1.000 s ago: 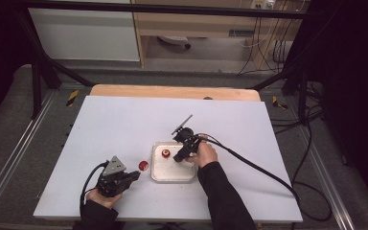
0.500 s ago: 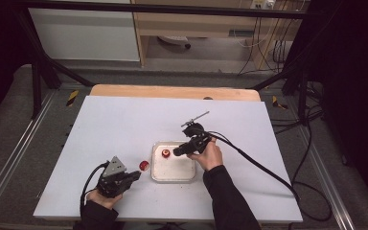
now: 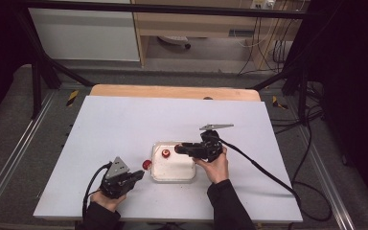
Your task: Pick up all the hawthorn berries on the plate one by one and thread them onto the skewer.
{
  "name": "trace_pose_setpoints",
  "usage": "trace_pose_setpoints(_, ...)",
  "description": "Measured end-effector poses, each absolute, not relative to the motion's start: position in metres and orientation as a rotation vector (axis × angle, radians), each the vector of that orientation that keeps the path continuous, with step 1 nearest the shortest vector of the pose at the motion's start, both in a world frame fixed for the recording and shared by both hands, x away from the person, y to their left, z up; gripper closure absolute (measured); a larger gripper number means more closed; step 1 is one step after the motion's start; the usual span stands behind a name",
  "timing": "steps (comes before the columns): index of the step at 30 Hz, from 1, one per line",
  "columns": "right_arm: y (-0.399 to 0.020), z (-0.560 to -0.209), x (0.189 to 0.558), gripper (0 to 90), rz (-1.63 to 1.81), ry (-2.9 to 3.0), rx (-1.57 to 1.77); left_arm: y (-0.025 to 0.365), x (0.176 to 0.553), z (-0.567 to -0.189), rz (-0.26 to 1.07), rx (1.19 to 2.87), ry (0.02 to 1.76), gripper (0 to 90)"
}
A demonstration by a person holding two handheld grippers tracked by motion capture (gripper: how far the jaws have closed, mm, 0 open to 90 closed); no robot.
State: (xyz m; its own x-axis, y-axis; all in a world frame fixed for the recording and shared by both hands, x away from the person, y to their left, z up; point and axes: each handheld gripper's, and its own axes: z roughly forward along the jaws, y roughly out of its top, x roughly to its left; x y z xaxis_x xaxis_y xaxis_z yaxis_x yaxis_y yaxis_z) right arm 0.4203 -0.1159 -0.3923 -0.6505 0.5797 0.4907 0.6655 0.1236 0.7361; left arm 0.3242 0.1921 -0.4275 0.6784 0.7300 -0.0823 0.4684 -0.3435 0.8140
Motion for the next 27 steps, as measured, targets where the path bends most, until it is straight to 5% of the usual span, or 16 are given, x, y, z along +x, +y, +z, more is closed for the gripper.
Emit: trace_pose_setpoints(27, -0.129, -0.405, 0.407, 63.5, -2.145, -1.815, -1.437, 0.151, 0.323, -0.419, 0.332, 1.830, 1.021, 88.3)
